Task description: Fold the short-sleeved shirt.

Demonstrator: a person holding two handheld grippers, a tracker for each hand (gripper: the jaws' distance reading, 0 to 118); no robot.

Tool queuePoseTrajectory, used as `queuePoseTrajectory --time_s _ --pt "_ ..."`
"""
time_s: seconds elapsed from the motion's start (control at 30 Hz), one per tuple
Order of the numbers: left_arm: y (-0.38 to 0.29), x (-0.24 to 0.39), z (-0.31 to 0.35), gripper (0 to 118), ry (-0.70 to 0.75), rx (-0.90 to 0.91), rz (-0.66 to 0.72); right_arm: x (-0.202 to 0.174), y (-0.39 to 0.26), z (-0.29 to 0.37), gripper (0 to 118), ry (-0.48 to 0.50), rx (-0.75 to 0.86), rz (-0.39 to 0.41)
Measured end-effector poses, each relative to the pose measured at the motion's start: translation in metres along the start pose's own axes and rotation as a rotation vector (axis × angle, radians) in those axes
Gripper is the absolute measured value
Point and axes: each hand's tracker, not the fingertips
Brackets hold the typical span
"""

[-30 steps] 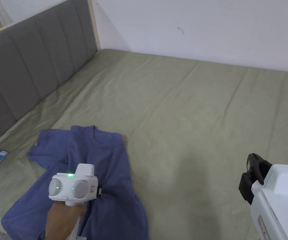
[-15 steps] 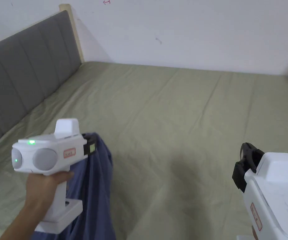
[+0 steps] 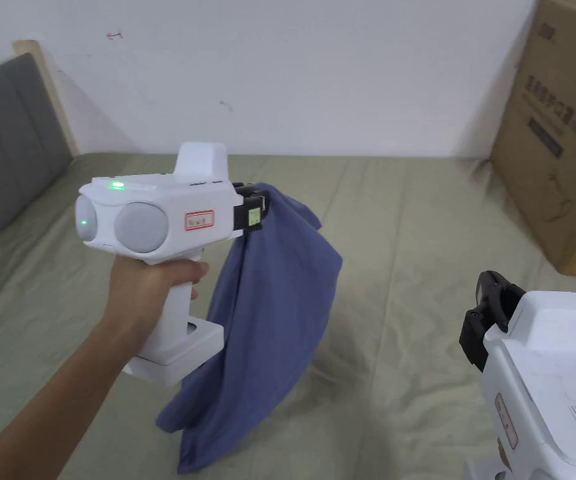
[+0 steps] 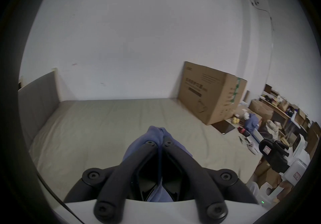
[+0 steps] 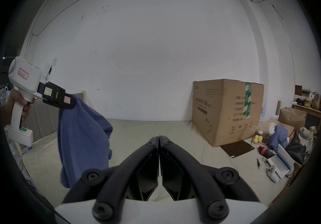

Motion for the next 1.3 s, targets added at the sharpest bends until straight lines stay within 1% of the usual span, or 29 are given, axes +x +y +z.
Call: queuePoseTrajectory --time_s 0.1,0.2,0.37,0.47,0.63,0.73,0.83,0.87,0.93,0.97,1.0,1.03,1.07,1.1,1.2,1.3 --pt "-0.006 0.033 -0.029 0 -0.056 -0.030 -0.044 0.021 0.000 0.009 0 -0.041 0.001 0.017" --pt "-0.024 0.062 -0.057 0 -0.127 -0.091 -0.037 0.041 -0.002 0.017 0 -0.087 -0.004 0.029" --pt "-0.081 0.087 -0.099 0 -0.175 -0.235 -0.069 0.064 -0.010 0.023 0 -0.138 -0.027 0.016" --pt "-0.125 0.091 -0.122 0 -0.165 -0.360 -0.119 0.069 -0.015 0.024 0 -0.153 -0.044 0.014" --pt "-0.200 0.083 -0.153 0 -0.116 -0.570 -0.147 0.071 -0.025 0.021 0 -0.157 -0.073 0.002" --pt "-0.229 0.079 -0.167 0 -0.071 -0.641 -0.192 0.067 -0.029 0.018 0 -0.150 -0.089 -0.005" --pt "-0.245 0.078 -0.172 0 -0.049 -0.651 -0.204 0.063 -0.032 0.016 0 -0.139 -0.096 -0.015" --pt "-0.245 0.077 -0.172 5 -0.039 -0.648 -0.207 0.061 -0.032 0.015 0 -0.135 -0.098 -0.016" --pt "-0.239 0.077 -0.166 26 -0.041 -0.624 -0.187 0.057 -0.031 0.015 0 -0.129 -0.098 -0.013" --pt "-0.233 0.076 -0.162 43 -0.032 -0.602 -0.152 0.055 -0.030 0.015 0 -0.126 -0.098 -0.012" --pt "-0.226 0.074 -0.158 72 -0.012 -0.583 -0.112 0.054 -0.029 0.015 0 -0.121 -0.097 -0.010" --pt "-0.218 0.074 -0.150 89 0.003 -0.558 -0.075 0.053 -0.027 0.014 0 -0.118 -0.095 -0.009" --pt "-0.209 0.072 -0.142 104 0.012 -0.523 -0.044 0.051 -0.026 0.014 0 -0.114 -0.092 -0.007" --pt "-0.199 0.069 -0.134 111 0.013 -0.476 -0.023 0.050 -0.024 0.014 0 -0.112 -0.090 -0.004" --pt "-0.165 0.062 -0.096 111 0.043 -0.281 0.008 0.046 -0.018 0.015 0 -0.105 -0.076 0.003" --pt "-0.135 0.052 -0.055 111 0.097 -0.112 0.002 0.041 -0.011 0.015 0 -0.101 -0.060 0.005"
